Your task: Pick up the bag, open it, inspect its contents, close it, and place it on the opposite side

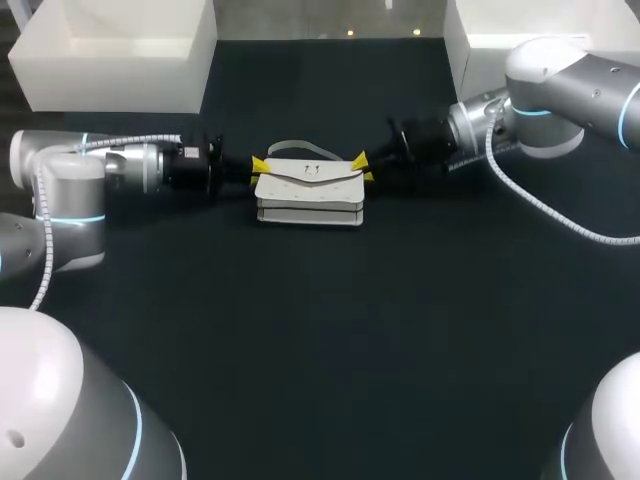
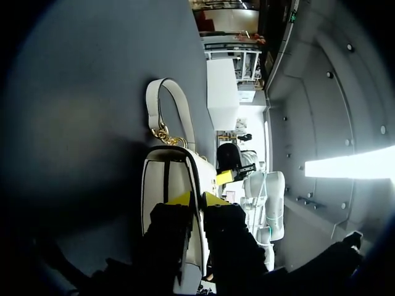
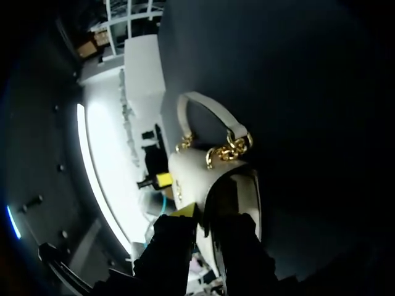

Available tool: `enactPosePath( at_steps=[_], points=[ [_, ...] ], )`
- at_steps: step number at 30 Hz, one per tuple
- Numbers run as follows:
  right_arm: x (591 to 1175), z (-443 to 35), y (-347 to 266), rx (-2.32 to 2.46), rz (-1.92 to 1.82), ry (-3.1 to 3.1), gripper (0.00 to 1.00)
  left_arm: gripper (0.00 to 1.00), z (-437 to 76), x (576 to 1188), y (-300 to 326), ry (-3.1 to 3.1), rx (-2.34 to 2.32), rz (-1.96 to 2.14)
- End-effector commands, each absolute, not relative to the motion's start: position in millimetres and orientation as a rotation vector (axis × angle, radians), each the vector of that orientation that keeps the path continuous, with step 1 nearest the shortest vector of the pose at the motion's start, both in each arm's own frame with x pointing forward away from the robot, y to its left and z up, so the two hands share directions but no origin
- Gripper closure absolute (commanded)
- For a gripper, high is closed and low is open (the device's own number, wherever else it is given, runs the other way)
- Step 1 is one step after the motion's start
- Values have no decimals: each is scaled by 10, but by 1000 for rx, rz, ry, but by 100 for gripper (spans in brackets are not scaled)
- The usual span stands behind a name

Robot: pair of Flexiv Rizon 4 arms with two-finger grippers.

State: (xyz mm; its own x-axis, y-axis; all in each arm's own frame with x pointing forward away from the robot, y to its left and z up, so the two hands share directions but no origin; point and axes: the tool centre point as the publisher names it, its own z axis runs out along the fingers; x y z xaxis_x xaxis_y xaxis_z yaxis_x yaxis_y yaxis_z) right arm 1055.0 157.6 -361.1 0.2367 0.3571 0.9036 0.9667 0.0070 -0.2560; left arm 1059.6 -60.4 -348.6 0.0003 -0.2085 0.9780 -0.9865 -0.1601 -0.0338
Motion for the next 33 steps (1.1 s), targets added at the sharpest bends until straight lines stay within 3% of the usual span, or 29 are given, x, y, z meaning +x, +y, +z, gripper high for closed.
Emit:
enactPosePath(
  at_steps=[1,2,4,6,12,13,20,27,30,31,32,33],
  points=[
    [10563,-3633,1549,-1532,-777,-1281,54,100,-3486,10557,-584,-1287,1480,1252],
    [10554,-3629,1542,-1537,-777,-1280,51,96,-3484,10555,-580,-1287,1481,1254],
    [10539,-3617,1530,-1540,-778,-1277,28,83,-3481,10553,-574,-1286,1482,1256],
    [10527,-3604,1523,-1543,-778,-1276,33,70,-3478,10552,-572,-1285,1483,1258],
    [10499,-3569,1503,-1544,-784,-1272,46,56,-3471,10552,-571,-1283,1485,1262],
    [10499,-3568,1504,-1540,-786,-1271,51,57,-3473,10554,-572,-1282,1486,1262],
    [10483,-3568,1535,-1522,-777,-1259,57,64,-3494,10575,-574,-1278,1496,1260],
    [10498,-3579,1578,-1514,-768,-1253,57,69,-3528,10597,-582,-1274,1501,1255],
    [10504,-3588,1601,-1509,-761,-1248,60,80,-3548,10601,-586,-1271,1505,1249],
    [10506,-3592,1607,-1506,-758,-1247,71,87,-3549,10601,-586,-1271,1506,1247],
    [10507,-3594,1609,-1505,-757,-1247,93,96,-3551,10600,-586,-1271,1506,1245],
    [10507,-3594,1609,-1505,-756,-1247,100,100,-3552,10600,-585,-1271,1507,1245]
  ],
)
